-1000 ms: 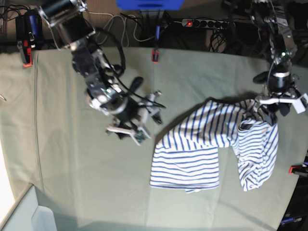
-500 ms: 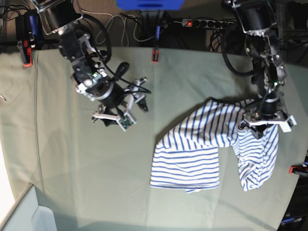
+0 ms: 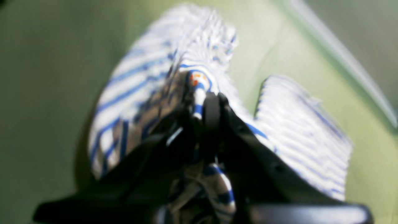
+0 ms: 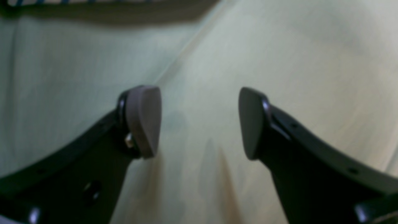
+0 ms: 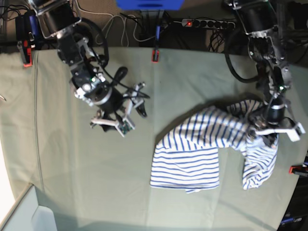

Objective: Layout the t-shirt on the table in an organized manner, then fold the t-shirt properly
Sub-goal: 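Grasp the shirt with the left gripper and drag it toward the right gripper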

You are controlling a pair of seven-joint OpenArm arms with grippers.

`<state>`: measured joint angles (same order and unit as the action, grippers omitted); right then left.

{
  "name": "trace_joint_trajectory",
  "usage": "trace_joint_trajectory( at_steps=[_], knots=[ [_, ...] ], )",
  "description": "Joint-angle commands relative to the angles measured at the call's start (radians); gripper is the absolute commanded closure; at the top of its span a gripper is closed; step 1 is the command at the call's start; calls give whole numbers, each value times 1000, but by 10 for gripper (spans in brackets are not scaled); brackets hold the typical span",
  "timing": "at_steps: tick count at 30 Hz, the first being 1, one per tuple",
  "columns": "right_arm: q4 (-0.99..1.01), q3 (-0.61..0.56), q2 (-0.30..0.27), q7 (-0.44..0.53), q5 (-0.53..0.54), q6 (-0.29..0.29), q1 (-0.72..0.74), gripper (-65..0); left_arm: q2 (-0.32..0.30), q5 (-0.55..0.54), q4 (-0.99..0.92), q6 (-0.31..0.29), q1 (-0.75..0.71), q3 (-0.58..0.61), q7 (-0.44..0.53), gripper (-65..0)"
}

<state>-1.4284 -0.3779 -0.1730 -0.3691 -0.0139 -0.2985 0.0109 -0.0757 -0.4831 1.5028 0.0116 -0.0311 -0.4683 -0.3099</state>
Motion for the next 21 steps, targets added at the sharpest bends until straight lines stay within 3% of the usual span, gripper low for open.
trace_joint_trajectory(
  at_steps=[1, 8, 12, 18, 21],
  knots=[
    [-18, 1, 3, 28, 9, -9, 22, -398, -13, -7, 61, -15, 21, 23, 28, -1],
    [8, -2, 40, 29, 9, -9, 128, -402, -16, 4, 218, -14, 84, 73, -39, -2],
    [84, 0, 100, 29, 9, -9, 205, -402, -16, 4, 43, -9, 211, 65, -58, -4],
    [96, -8, 115, 29, 9, -9, 217, -402, -16, 4, -178, -11, 409, 79, -67, -12],
    [96, -22, 132, 29, 9, -9, 222, -427, -37, -9, -319, -15, 486, 107, -67, -115]
  ],
)
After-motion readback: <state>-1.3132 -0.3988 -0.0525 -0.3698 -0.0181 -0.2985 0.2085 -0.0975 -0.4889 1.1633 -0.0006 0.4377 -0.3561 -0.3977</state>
